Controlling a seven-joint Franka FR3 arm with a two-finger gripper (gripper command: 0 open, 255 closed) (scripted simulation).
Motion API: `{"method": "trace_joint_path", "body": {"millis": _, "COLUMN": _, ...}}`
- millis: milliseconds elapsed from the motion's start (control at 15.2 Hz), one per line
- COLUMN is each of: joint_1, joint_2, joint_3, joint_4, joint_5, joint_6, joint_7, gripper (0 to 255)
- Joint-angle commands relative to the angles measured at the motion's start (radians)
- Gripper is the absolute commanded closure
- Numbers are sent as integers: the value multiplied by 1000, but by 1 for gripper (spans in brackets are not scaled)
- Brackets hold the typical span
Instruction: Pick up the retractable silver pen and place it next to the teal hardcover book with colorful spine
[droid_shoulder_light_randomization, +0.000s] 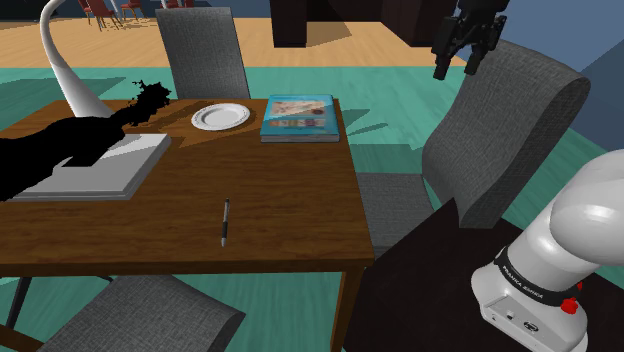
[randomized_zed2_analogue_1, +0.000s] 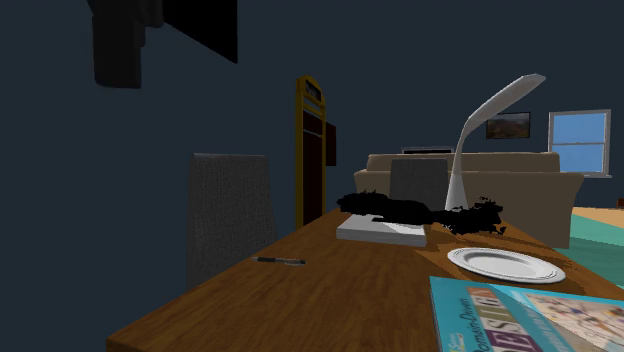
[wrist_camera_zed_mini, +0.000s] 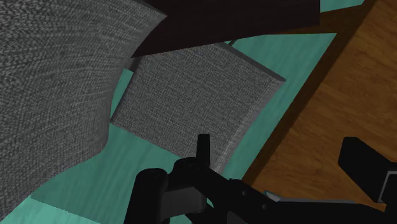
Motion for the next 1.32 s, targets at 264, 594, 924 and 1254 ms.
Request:
{"method": "trace_joint_path", "body": {"millis": 264, "joint_1": 22, "joint_2": 23, "joint_3": 95, "joint_4": -32, "joint_5": 54, "joint_6": 59, "joint_7": 114, "gripper": 0}}
{"method": "trace_joint_path", "body": {"millis": 594, "joint_1": 47, "joint_2": 89, "joint_3": 214, "joint_4": -42, "joint_5": 114, "joint_6": 141, "joint_7": 255, "gripper": 0}}
{"method": "trace_joint_path", "body": {"millis": 924, "joint_1": 64, "joint_2": 193, "joint_3": 332, "joint_4": -16, "joint_5": 153, "joint_6": 227, "joint_7": 397, "gripper": 0}}
{"method": "trace_joint_path", "body": {"millis": 1254, "joint_1": 68, "joint_2": 332, "joint_3": 449, "joint_4": 44, "joint_5": 158, "joint_6": 310, "joint_7": 545, "gripper": 0}}
